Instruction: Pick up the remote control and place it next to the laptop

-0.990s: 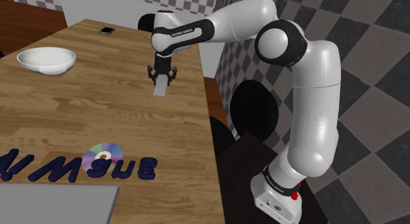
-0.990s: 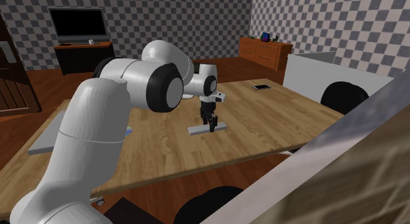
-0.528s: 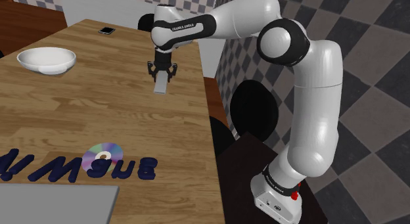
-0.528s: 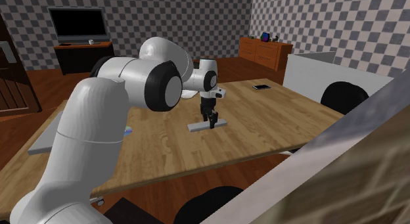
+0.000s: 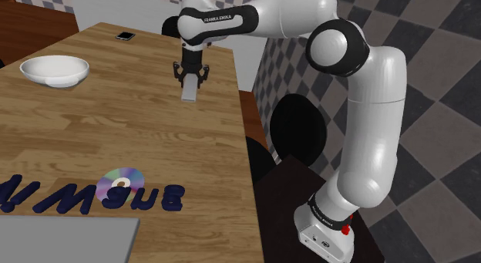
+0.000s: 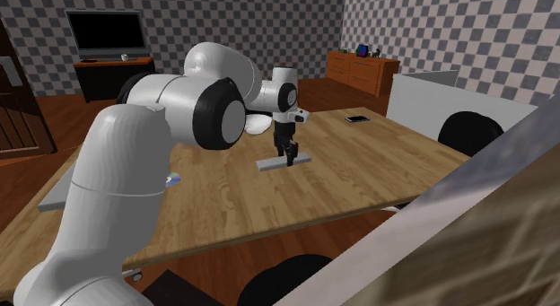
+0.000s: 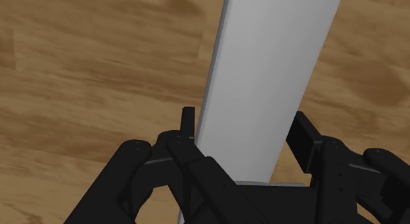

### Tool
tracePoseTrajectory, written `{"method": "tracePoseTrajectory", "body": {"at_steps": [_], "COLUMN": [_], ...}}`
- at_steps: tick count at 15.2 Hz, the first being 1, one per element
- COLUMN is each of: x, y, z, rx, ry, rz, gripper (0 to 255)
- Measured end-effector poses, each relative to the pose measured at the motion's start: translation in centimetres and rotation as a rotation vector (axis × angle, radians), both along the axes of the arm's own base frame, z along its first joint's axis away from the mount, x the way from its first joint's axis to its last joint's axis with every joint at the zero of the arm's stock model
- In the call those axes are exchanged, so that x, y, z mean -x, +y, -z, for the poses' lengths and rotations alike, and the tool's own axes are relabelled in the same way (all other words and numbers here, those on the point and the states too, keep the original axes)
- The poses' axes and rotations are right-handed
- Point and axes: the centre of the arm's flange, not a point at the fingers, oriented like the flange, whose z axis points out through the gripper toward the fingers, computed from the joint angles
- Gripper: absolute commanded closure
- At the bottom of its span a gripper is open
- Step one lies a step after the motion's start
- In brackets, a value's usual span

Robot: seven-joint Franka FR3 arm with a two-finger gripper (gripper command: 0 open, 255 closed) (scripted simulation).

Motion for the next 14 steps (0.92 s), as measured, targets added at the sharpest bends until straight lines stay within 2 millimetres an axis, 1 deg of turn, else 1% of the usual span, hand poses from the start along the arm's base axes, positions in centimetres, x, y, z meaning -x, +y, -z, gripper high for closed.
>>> {"method": "tracePoseTrajectory", "body": {"at_steps": [6,7,11,14], "x": [0.1,0.6,4.7,8.1], "y": [0.1,0.5,3.1,5.4], "z": [-3.0,-3.2,-3.4,-3.6], "rx": [0.0,0.0,0.0,0.0], "ry": [0.0,0.0,0.0,0.001], "rz": [0.0,0.0,0.0,-0.001], "gripper": [255,255,255,255]}}
